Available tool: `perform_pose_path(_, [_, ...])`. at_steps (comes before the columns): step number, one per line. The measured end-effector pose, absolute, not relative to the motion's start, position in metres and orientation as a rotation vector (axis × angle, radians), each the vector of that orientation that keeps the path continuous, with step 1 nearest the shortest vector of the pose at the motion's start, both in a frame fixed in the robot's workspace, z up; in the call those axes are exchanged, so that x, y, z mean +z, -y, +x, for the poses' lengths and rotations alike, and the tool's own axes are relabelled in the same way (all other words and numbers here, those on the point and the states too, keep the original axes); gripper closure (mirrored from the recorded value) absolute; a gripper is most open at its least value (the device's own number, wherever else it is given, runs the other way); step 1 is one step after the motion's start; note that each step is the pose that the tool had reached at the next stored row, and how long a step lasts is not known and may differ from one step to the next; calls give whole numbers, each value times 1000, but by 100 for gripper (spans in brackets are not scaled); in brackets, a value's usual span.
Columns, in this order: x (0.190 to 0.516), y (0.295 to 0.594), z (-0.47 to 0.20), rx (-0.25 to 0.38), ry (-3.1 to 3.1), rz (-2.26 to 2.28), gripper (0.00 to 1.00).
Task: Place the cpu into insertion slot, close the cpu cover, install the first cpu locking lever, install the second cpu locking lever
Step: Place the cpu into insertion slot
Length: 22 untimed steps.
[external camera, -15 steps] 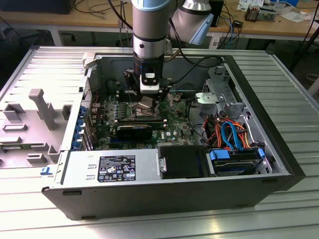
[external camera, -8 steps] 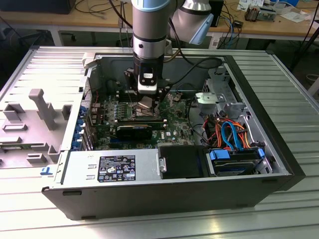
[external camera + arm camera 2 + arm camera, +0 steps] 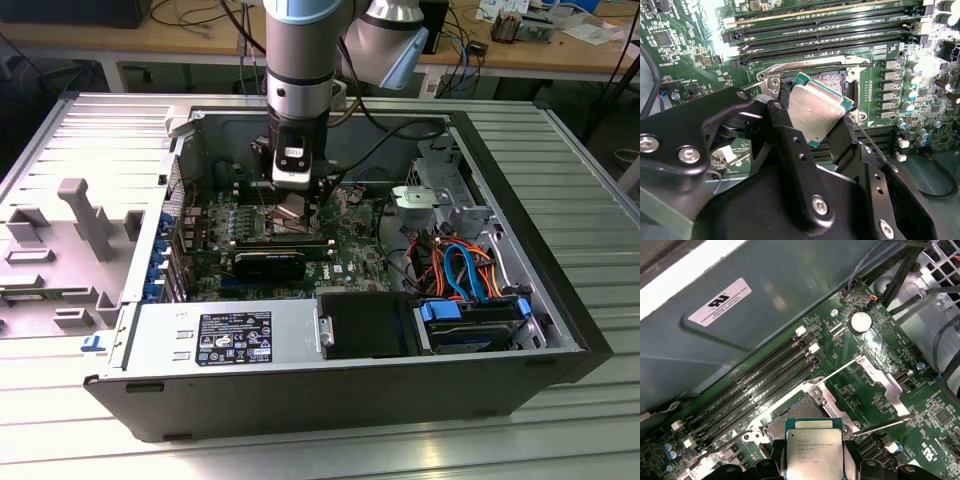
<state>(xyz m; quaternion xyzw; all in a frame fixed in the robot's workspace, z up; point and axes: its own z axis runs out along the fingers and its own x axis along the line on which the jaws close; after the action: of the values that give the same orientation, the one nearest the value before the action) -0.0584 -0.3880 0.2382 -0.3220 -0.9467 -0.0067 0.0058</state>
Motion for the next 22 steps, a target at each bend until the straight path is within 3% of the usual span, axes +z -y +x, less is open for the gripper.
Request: perform_pose_path(22, [236,388,-58,-23,2843,-1314,46])
